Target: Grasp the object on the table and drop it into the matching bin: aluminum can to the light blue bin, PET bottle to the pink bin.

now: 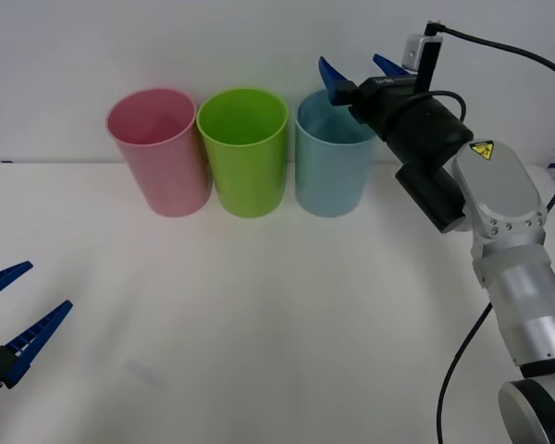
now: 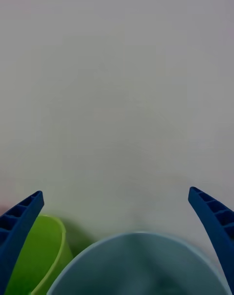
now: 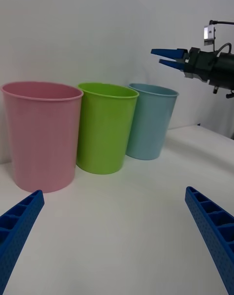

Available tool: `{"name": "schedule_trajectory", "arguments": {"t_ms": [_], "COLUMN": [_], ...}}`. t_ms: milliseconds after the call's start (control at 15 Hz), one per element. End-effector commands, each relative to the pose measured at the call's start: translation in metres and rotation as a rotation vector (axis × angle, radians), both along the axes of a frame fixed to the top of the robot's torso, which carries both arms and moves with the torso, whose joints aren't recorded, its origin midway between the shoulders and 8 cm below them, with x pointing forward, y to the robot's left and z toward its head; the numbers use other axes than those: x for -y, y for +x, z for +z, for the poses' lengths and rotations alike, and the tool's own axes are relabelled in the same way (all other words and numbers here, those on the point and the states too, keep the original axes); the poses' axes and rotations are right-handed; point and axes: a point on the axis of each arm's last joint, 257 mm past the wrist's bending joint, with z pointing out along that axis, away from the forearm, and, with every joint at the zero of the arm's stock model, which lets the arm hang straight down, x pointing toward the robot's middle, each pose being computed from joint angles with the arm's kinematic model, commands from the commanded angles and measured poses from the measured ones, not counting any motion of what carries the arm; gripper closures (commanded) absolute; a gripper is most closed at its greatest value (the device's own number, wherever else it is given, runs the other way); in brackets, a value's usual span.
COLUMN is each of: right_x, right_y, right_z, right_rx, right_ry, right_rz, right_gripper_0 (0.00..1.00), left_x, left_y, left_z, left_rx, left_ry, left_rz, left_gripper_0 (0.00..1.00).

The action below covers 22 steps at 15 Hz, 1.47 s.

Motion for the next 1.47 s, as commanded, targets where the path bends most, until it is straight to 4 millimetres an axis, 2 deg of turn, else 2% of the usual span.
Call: {"name": "schedule_trajectory", "arguments": {"t_ms": [67,400,533,1000,1133,1467], "right_x": [0.011,0.028,0.036,0.071,0.086,0.121], "right_y": [-0.012,-0.056,-0.082,-0.165,-0.188,-0.231], "right_z": [-0.002,-0.009,-0.015,-0.057,-0.074,-0.107], "right_rx": [0.013,0.037,0.043,-0.007,-0.035,-0.087], "right_ry": [-0.005,-0.029,-0.045,-0.127,-0.164,-0.240], "right_rz": [-0.002,0.041,0.057,0.095,0.119,0.151], "right_gripper_0": [0.00,0.00,0.00,0.00,0.00,0.00], "left_x": [0.000,0.000,0.000,0.000,0.000,0.000], "left_y": [0.000,0.000,0.000,0.000,0.000,0.000], "left_z": [0.000,0.000,0.000,0.000,0.000,0.000], "left_rx": [0.000,0.000,0.000,0.000,0.000,0.000], "left_ry": [0.000,0.000,0.000,0.000,0.000,0.000], "left_rz": [0.000,0.000,0.000,0.000,0.000,0.000], "left_gripper_0": [0.00,0.00,0.00,0.00,0.00,0.00]}}
